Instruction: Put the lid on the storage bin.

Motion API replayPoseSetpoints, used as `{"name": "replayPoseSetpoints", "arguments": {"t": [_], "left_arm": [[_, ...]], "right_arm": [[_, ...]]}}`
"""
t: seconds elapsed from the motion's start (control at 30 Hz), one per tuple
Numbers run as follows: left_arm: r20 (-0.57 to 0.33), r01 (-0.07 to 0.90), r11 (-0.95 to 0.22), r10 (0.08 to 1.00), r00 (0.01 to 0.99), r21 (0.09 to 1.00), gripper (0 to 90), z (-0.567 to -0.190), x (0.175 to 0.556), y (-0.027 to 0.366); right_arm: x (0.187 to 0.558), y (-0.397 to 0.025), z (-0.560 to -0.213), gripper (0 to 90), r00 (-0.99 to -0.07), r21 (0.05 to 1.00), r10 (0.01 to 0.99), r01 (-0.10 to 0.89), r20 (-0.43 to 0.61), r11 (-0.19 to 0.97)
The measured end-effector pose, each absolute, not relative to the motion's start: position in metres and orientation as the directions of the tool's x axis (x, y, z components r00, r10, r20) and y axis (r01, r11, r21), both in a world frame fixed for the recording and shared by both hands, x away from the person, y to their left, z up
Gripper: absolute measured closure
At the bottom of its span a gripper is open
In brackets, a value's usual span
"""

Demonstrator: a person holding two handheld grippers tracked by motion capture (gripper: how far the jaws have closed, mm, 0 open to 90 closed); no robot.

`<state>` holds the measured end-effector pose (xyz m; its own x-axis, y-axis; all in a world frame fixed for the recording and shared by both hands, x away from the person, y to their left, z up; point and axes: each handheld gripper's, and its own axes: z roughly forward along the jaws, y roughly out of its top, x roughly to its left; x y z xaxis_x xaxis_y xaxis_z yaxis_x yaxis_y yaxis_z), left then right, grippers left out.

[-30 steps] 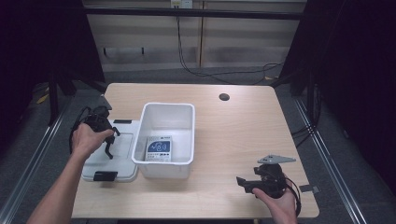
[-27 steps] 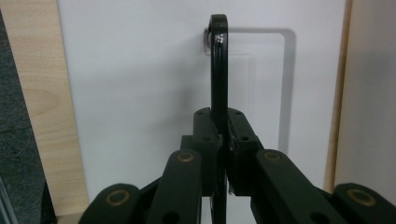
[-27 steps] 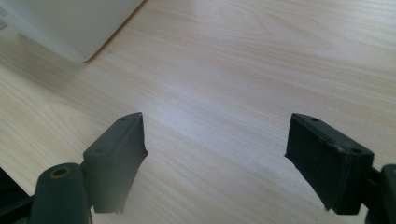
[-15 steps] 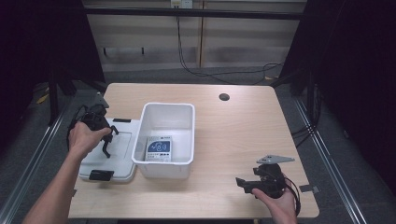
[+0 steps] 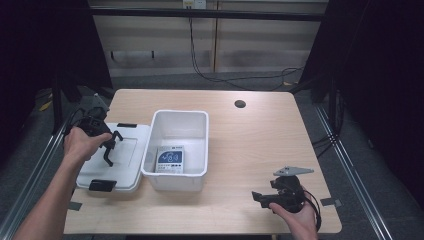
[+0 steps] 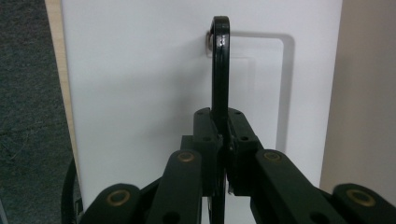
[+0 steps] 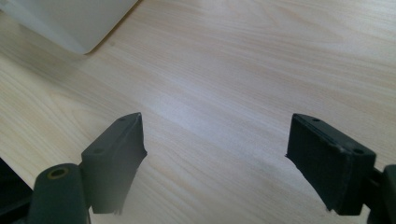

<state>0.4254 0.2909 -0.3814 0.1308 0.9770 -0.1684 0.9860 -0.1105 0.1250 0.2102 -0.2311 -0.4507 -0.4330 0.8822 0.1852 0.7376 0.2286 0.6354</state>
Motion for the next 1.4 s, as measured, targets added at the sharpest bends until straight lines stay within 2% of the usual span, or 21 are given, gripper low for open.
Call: {"name": "replayPoseSetpoints", "arguments": {"t": [0.3,0.93,1.13,1.4], "left_arm": [[-0.184,0.983,-0.116,0.973,0.141,0.14,84.4,-0.368,0.424,0.296],[-0.157,0.973,-0.164,0.969,0.189,0.16,84.6,-0.34,0.418,0.299],[-0.159,0.97,-0.178,0.966,0.205,0.168,84.7,-0.331,0.416,0.301],[-0.162,0.968,-0.186,0.964,0.213,0.167,84.7,-0.322,0.414,0.304]], "right_arm": [[0.21,-0.23,-0.451,18.2,-0.439,0.638,0.879,0.735,0.189,0.23],[0.21,-0.23,-0.451,18.8,-0.446,0.638,0.875,0.733,0.186,0.238],[0.209,-0.229,-0.45,22.3,-0.454,0.646,0.872,0.724,0.184,0.241],[0.208,-0.23,-0.449,22.2,-0.454,0.648,0.872,0.723,0.186,0.238]]}}
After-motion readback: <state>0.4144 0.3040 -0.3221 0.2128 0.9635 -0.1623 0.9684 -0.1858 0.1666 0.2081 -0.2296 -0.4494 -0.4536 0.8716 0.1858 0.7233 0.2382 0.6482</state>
